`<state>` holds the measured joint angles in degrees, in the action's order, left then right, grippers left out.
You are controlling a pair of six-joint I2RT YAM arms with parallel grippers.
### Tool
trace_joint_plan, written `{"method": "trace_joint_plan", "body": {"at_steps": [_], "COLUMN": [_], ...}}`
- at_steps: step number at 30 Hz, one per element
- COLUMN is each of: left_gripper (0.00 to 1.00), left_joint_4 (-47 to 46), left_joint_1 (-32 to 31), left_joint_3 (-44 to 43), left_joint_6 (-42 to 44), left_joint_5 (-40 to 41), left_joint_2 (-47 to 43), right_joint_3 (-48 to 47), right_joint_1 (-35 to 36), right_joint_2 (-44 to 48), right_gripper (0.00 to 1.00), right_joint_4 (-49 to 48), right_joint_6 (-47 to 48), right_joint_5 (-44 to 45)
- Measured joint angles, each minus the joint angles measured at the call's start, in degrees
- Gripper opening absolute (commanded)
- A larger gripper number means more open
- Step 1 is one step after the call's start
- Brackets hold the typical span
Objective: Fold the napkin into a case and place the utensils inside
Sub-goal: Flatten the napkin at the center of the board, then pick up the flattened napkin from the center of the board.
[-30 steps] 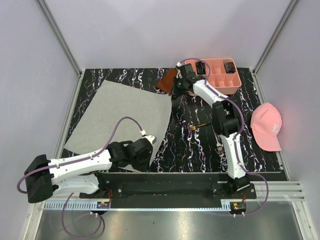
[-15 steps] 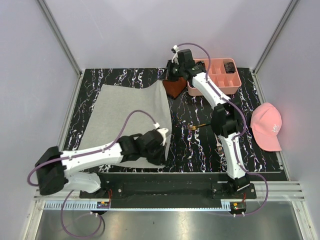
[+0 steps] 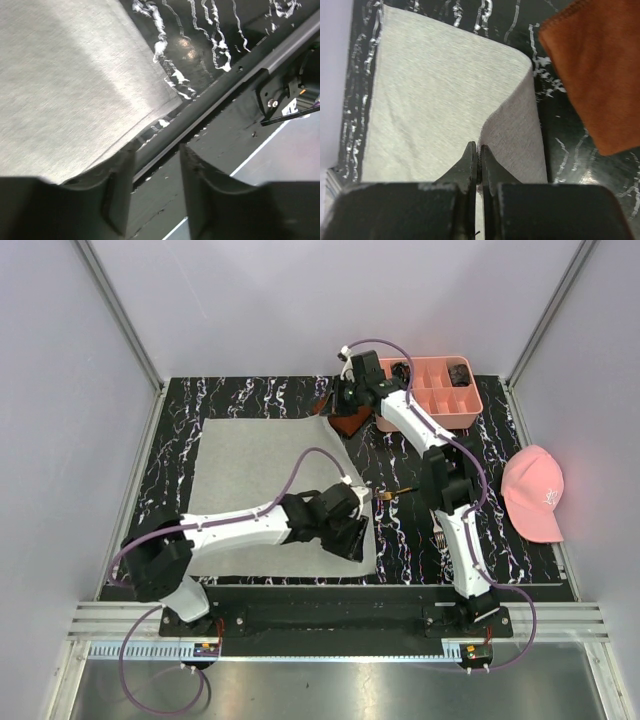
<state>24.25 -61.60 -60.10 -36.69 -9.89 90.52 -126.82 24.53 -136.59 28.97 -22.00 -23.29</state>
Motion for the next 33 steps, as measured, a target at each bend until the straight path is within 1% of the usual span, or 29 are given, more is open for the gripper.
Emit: {"method": "trace_joint_plan", "body": {"at_steps": [1,2,3,6,8,9,11,12,14,15,16,18,19,21,23,24,25,26,27,29,30,31,32,33], "left_gripper": [0.55,0.67,0.70,0.71,0.70,0.70,0.71,0.71,0.71,0.72,0.72,0.73,0.74,0.76,0.74,0.73,0.70,0.65,0.62,0.57,0.56,0.56,0.56,0.56], "left_joint_4": [0.70,1.60,2.56,5.25,6.75,7.63,8.94,10.16,12.39,13.49,14.69,18.25,20.13,23.67,27.54,28.70,29.33,29.53,29.27,28.44,27.61,26.75,25.68,24.46], "left_joint_1": [0.81,2.23,3.76,13.05,21.07,25.49,30.86,33.24,39.01,41.75,44.81,50.31,52.68,55.67,58.14,59.36,60.35,61.05,61.55,62.31,62.60,62.75,62.90,63.08], "left_joint_3": [0.11,0.26,0.35,0.35,-0.17,-0.57,-0.87,-0.87,0.24,1.40,2.91,6.21,7.91,10.29,11.63,11.98,12.17,12.41,12.66,12.92,12.96,13.00,13.00,13.00], "left_joint_6": [0.46,0.92,1.36,2.40,2.62,2.62,2.58,2.29,1.05,0.33,-0.48,-2.47,-3.30,-4.98,-6.97,-7.74,-8.15,-8.26,-8.26,-8.35,-8.22,-8.39,-8.39,-8.39], "left_joint_5": [0.00,-0.26,-0.42,-1.51,-1.81,-1.73,-1.11,-0.74,0.28,0.83,1.53,3.82,5.05,7.34,9.92,10.67,10.84,10.69,10.32,9.29,8.63,8.26,7.87,7.45], "left_joint_2": [-0.87,-2.25,-3.74,-10.36,-14.12,-15.61,-17.03,-17.46,-18.56,-19.34,-20.37,-22.95,-24.50,-27.43,-30.12,-30.93,-31.21,-31.04,-30.34,-27.52,-25.33,-23.65,-21.64,-19.45], "right_joint_3": [0.55,0.94,1.29,2.29,2.58,2.60,2.60,2.60,0.76,-0.68,-3.43,-7.93,-8.94,-8.00,-0.61,4.85,10.82,16.50,22.27,30.32,34.71,37.44,39.47,42.84], "right_joint_1": [-0.28,-0.59,-0.83,-1.55,-1.88,-1.95,-2.08,-2.08,-2.10,-2.10,-2.10,-2.10,-2.08,-1.97,-1.64,-1.27,-0.76,0.09,1.25,4.11,6.47,8.48,9.97,11.82], "right_joint_2": [0.00,0.00,0.00,0.00,0.00,0.00,0.00,0.00,-0.68,-1.25,-2.38,-4.00,-4.09,-2.97,1.36,4.59,8.17,11.74,15.54,21.42,24.83,27.10,28.63,30.82], "right_gripper": [0.00,0.00,0.00,0.02,0.05,0.10,0.24,0.40,0.62,0.78,0.83,0.87,0.88,0.88,0.88,0.88,0.86,0.84,0.79,0.73,0.70,0.59,0.55,0.53], "right_joint_4": [0.11,0.24,0.35,0.76,0.87,0.87,0.92,1.01,3.76,5.16,7.80,12.11,14.45,17.05,17.68,17.51,17.38,16.85,15.93,15.28,14.49,13.86,13.00,10.29], "right_joint_6": [0.76,1.44,1.97,3.87,4.61,4.87,5.38,5.51,6.03,5.77,5.90,6.08,5.92,5.57,4.61,4.04,3.39,2.67,2.08,0.96,0.28,-0.20,-0.74,-1.51], "right_joint_5": [0.04,0.09,0.13,0.31,0.72,1.31,2.97,4.33,8.92,10.99,13.81,19.87,22.47,25.90,28.04,28.44,28.20,27.89,27.19,26.32,25.20,24.57,23.65,22.01]}}
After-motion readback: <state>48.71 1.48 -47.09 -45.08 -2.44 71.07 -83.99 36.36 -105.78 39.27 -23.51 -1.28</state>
